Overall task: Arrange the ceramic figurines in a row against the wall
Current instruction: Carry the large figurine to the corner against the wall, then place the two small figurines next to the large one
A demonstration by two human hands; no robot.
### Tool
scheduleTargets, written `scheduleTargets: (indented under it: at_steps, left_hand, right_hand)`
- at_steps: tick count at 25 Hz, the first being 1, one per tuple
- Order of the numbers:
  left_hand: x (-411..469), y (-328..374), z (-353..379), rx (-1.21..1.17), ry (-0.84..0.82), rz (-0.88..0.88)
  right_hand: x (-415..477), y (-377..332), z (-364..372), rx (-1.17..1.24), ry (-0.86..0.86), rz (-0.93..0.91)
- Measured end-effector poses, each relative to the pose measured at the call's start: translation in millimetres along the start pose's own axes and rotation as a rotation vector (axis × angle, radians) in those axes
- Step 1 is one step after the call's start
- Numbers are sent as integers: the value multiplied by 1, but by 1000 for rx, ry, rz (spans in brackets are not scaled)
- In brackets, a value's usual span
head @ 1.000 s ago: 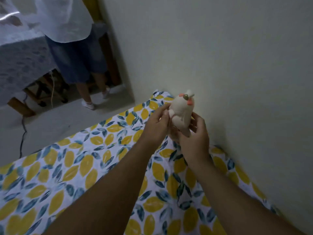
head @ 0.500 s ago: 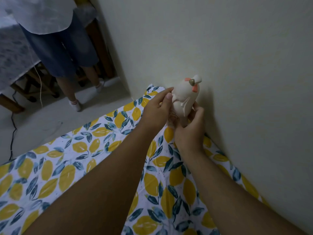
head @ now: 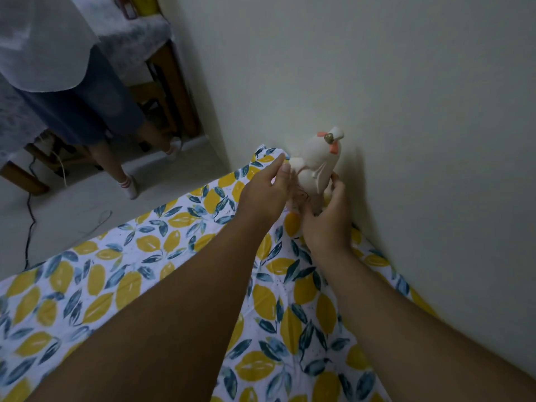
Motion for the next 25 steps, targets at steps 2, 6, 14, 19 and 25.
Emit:
scheduleTargets:
  at_steps: [2,6,14,19,25]
  left_hand:
    - [-29,-6,-31,70,59,-2]
    - [-121,-30,-117,294,122,73]
    - [-327,-106,-319,602,276,-5]
    - [-418,-159,-402,677,344,-142]
    - [-459,-222,-434,791,253,-456]
  right_hand:
    - [-26,-12,-13,-227,33,-65]
    - [-121,-51,-11,-376,-235,-313]
    - [-363,-112,31,-609,-765,-693]
    - [-485,-114,52,-694,-903,-838]
    - [-542,-105,84,-791,-1116,-735]
Point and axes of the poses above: each hand's wrist, its own x-axis towards the middle knuckle, its own z-axis out of the palm, y = z × x, the point moved 3 cm from there along x, towards the middle knuckle, and after that the axes turned 8 degrees about y, right-handed, at the moved point
